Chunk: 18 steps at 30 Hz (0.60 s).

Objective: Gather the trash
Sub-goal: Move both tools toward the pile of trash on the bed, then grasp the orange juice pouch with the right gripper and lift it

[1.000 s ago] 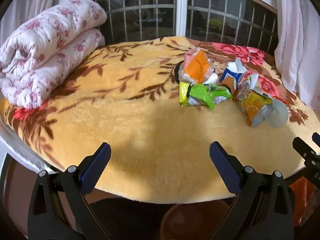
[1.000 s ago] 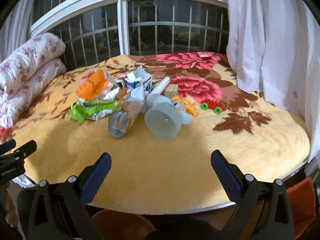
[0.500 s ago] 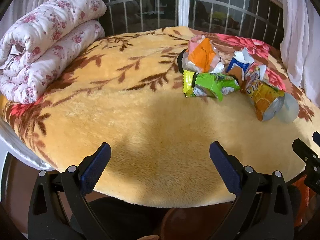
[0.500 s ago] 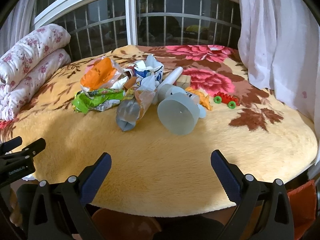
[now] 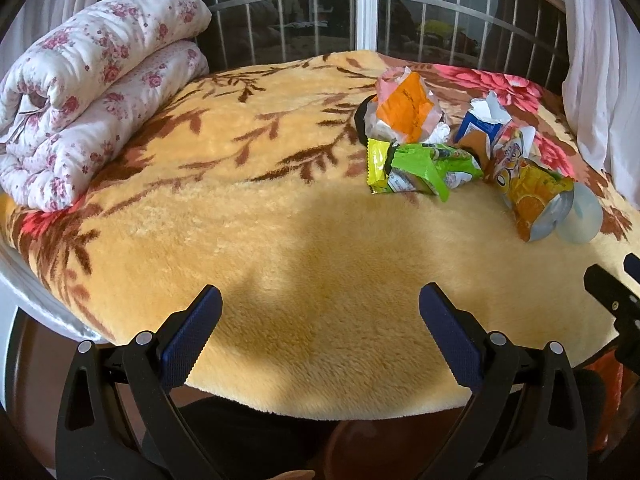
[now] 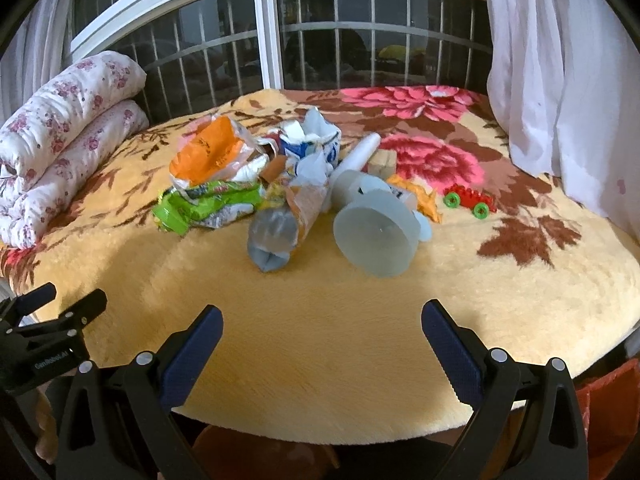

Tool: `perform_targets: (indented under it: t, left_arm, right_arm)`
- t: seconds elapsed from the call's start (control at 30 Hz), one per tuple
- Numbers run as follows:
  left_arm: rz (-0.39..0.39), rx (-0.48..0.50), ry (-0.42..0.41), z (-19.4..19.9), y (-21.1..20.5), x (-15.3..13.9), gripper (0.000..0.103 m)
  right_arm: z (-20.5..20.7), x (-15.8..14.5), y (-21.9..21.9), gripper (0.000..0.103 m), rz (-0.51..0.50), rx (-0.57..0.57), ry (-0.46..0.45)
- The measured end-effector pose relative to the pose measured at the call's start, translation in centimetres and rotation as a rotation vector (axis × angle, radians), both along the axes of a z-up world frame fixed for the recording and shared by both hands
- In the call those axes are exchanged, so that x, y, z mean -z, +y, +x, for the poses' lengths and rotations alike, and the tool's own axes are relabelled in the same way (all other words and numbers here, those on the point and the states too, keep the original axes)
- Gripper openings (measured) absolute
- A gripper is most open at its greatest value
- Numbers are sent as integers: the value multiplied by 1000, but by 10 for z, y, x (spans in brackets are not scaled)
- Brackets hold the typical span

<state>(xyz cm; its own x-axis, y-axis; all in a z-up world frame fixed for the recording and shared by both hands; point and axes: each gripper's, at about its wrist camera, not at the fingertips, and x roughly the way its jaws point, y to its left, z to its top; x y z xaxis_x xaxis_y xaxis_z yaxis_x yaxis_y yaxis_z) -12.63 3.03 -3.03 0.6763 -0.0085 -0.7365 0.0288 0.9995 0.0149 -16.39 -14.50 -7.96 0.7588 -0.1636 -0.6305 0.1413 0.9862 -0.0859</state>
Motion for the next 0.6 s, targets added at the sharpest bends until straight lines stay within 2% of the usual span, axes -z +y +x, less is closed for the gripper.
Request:
perform_targets:
  t: [0.4, 0.6]
  left_arm:
    - [7, -2, 4, 4, 2, -3, 96]
    - [9, -7, -2, 7, 8, -5, 96]
  right_arm:
    - [12, -13, 11, 98, -12, -36, -8]
    - [31, -22, 13, 98, 34, -66, 5]
